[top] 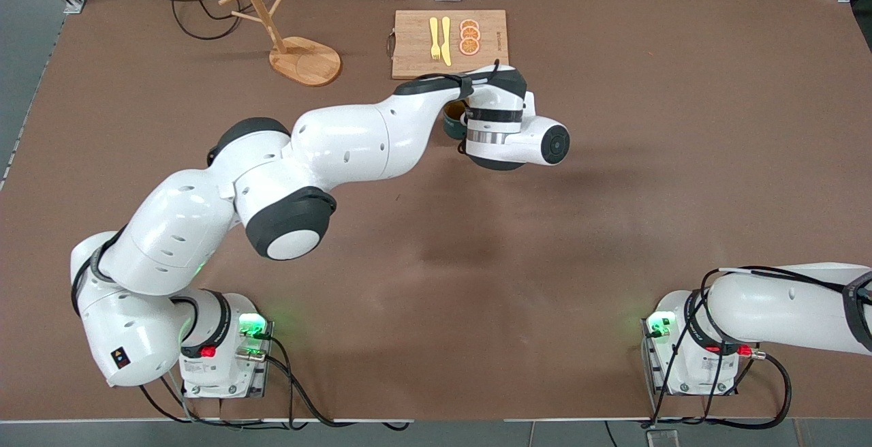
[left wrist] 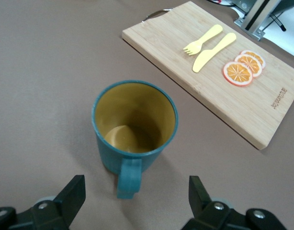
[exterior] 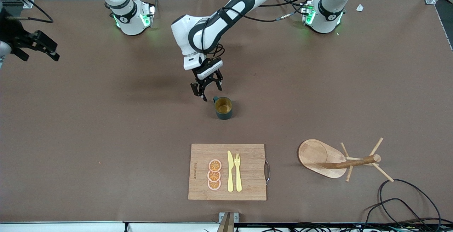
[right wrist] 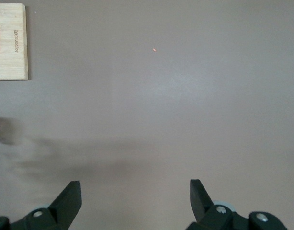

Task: Pass cup and hang on rack
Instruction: 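Lower the left gripper and grasp the teal mug handle, then lift the mug with the left gripper and carry it toward the rack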

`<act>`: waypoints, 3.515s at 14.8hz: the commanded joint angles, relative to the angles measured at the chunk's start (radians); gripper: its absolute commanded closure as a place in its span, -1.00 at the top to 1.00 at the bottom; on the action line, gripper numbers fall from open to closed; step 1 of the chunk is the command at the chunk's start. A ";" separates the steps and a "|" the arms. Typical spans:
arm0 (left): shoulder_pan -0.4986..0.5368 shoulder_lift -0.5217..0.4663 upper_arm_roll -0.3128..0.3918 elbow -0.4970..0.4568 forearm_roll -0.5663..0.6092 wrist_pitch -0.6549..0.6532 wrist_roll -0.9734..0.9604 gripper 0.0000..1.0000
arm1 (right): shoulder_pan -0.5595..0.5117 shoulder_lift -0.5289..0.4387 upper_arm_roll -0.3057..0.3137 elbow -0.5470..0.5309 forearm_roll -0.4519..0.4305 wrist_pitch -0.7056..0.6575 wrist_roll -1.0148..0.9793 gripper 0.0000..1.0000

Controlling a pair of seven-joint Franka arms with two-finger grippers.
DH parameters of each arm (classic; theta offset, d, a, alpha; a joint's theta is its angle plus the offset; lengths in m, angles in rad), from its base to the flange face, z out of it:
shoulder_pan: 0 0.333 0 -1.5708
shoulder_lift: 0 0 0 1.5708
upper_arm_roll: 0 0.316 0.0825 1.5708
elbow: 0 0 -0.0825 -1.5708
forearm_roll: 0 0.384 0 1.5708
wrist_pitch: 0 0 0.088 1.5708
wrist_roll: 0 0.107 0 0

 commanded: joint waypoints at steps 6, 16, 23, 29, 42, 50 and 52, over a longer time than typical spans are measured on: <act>-0.027 0.075 0.039 0.059 0.017 0.006 0.034 0.57 | -0.080 0.043 0.013 0.020 -0.013 -0.010 -0.102 1.00; -0.025 0.077 0.039 0.049 -0.007 -0.010 0.034 0.00 | -0.031 0.042 0.021 0.034 -0.013 -0.010 -0.101 1.00; -0.022 0.080 0.039 0.049 -0.015 -0.014 0.034 -0.53 | -0.033 0.042 0.021 0.033 -0.013 -0.015 -0.101 1.00; 0.030 0.023 0.030 0.052 -0.051 -0.014 0.126 -0.95 | -0.025 0.043 0.021 0.034 -0.014 -0.010 -0.102 1.00; 0.508 -0.409 0.028 0.041 -0.822 -0.014 0.758 -0.99 | -0.026 0.045 0.019 0.039 -0.014 -0.015 -0.101 1.00; 0.842 -0.430 0.027 0.030 -1.369 -0.037 1.074 -0.99 | -0.023 0.045 0.019 0.039 -0.014 -0.019 -0.099 1.00; 0.910 -0.425 0.027 0.030 -1.465 -0.086 1.131 -0.99 | -0.023 0.045 0.019 0.039 -0.013 -0.035 -0.099 1.00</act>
